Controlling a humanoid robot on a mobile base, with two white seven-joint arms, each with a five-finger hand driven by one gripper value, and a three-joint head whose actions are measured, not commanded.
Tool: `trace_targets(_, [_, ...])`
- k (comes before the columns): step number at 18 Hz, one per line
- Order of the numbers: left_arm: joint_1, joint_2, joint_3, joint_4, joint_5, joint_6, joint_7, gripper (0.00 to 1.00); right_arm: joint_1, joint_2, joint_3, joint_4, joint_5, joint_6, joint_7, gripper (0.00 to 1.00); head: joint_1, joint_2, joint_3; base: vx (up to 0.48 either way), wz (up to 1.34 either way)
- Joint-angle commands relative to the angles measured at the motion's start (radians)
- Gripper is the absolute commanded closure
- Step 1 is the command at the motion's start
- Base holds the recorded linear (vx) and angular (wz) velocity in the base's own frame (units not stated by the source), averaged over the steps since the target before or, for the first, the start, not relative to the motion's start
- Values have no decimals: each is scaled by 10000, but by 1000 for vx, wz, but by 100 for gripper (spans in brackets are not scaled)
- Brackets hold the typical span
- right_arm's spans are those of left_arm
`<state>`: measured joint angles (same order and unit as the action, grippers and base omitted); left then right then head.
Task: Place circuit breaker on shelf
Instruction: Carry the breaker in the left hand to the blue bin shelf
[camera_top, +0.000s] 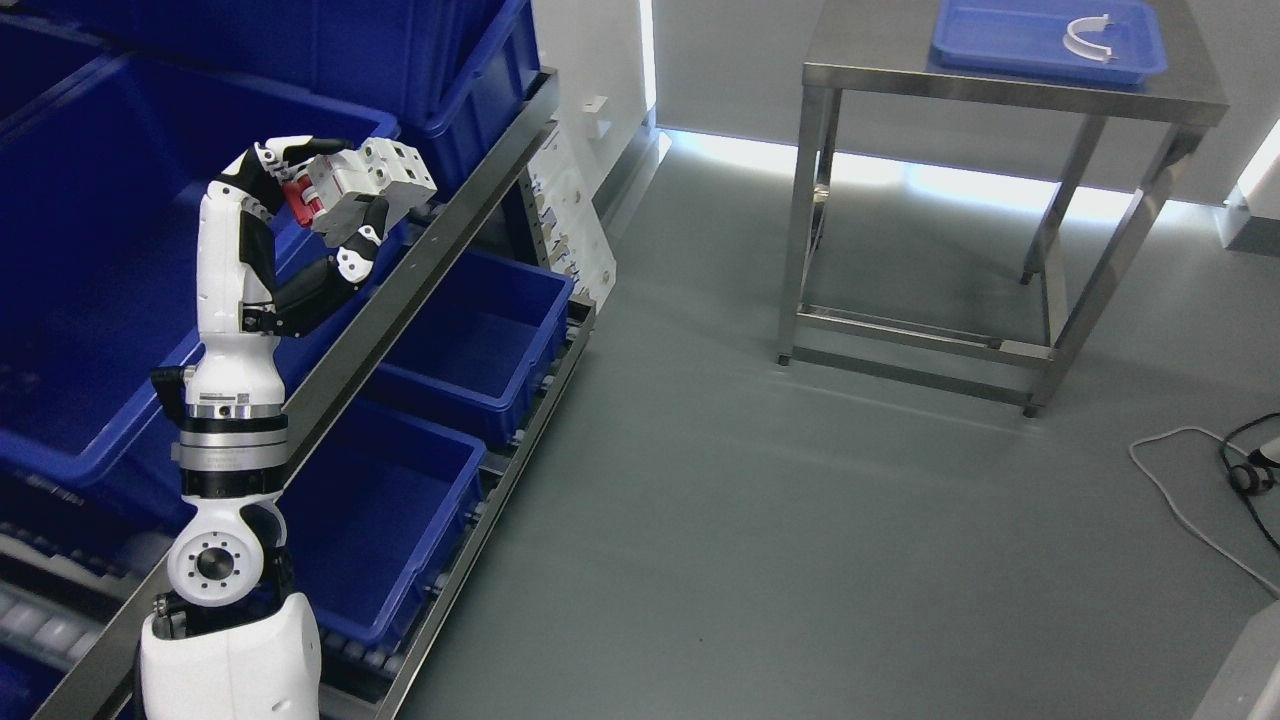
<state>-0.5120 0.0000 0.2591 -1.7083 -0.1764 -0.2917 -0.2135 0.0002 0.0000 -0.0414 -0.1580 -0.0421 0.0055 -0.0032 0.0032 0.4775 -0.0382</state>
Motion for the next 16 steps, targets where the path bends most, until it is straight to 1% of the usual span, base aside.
trace_targets(1, [-447,175,-75,-21,0,812,-59,79,152,-175,0,0,7,421,2,0,0,0,0,-379,410])
trace_targets(2, [-569,212,-75,-21,0,1165,-59,79,152,-175,0,-15,-8,421,2,0,0,0,0,-379,410])
trace_targets(5, [-906,1728,-75,-6,0,2744,-212,79,152,-175,0,0,7,421,2,0,0,1,0,-324,480])
trace_targets(8, [-1290,3079,-151,9,-16,3360,-258,79,152,-175,0,0,-8,421,2,0,0,0,0,-259,809])
trace_targets(9, [-1413,3372,-273,9,-16,3468,-365,79,152,-175,0,0,7,421,2,0,0,0,0,-190,1044])
trace_targets(11, [-1918,3528,-473,9,-16,3820,-580,79,152,-175,0,0,7,421,2,0,0,1,0,-149,1014])
trace_targets(13, [-2409,3528,-931,55,-31,4860,-778,79,152,-175,0,0,-8,421,2,0,0,1,0,-65,881])
trace_targets(15, [-2854,3590,-1270,238,-107,5491,-1100,79,152,-175,0,0,-8,421,2,0,0,0,0,-24,627])
trace_targets(16, [-3145,3711,-1606,574,-412,5631,-1254,79,152,-175,0,0,-8,421,2,0,0,0,0,-4,353])
